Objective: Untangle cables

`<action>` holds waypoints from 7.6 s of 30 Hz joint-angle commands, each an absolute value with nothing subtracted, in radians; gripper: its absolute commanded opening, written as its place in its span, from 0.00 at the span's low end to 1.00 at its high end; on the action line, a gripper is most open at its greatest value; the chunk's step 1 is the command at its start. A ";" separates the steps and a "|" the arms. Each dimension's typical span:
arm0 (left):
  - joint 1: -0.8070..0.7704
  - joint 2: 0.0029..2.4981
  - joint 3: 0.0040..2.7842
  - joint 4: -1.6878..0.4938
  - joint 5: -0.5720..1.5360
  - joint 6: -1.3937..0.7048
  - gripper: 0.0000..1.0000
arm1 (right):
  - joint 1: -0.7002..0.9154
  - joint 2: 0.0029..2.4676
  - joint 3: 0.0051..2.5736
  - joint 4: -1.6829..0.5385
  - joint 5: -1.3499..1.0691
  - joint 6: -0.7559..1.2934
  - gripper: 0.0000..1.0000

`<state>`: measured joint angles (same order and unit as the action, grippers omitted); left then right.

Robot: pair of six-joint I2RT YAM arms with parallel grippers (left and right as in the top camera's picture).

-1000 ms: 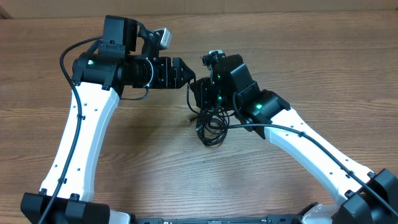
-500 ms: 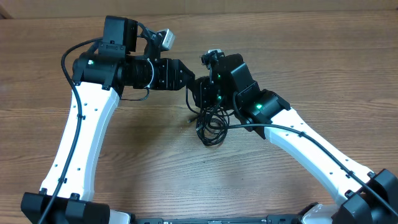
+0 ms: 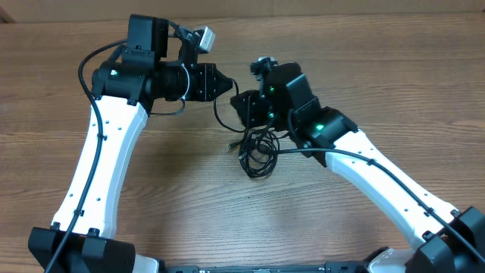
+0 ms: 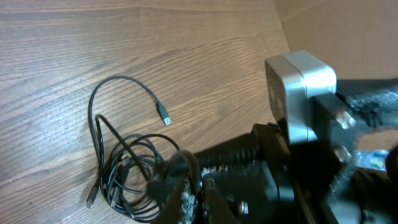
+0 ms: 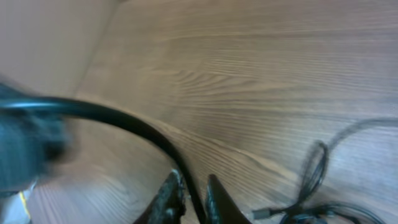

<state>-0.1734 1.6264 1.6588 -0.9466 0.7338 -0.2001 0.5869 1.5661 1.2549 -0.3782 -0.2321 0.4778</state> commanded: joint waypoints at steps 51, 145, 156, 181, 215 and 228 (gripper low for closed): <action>-0.126 1.570 2.175 -0.122 0.585 -1.060 0.05 | 0.491 1.468 1.271 -0.235 -0.609 0.842 0.93; -0.537 1.498 2.260 -0.432 -0.494 -0.656 0.04 | 0.625 1.574 1.269 -0.621 -0.009 0.780 0.04; -0.464 1.481 2.260 0.008 -0.801 -0.134 0.04 | 0.553 1.574 1.177 -0.694 0.054 0.849 0.04; -0.197 1.539 2.260 -0.920 -0.332 -0.466 0.40 | 0.485 1.571 1.180 -0.660 -0.025 0.838 1.00; -0.021 2.139 2.138 -1.629 0.078 -0.369 1.00 | 0.279 1.571 1.180 -0.762 0.085 0.838 1.00; -0.021 2.139 1.752 -1.281 0.017 -0.289 0.93 | 0.279 1.571 1.180 -0.760 0.086 0.838 1.00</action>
<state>-0.0132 2.1391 1.8282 -1.3312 0.0444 -0.3058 0.2821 1.5887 1.1683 -0.7628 0.0681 0.8371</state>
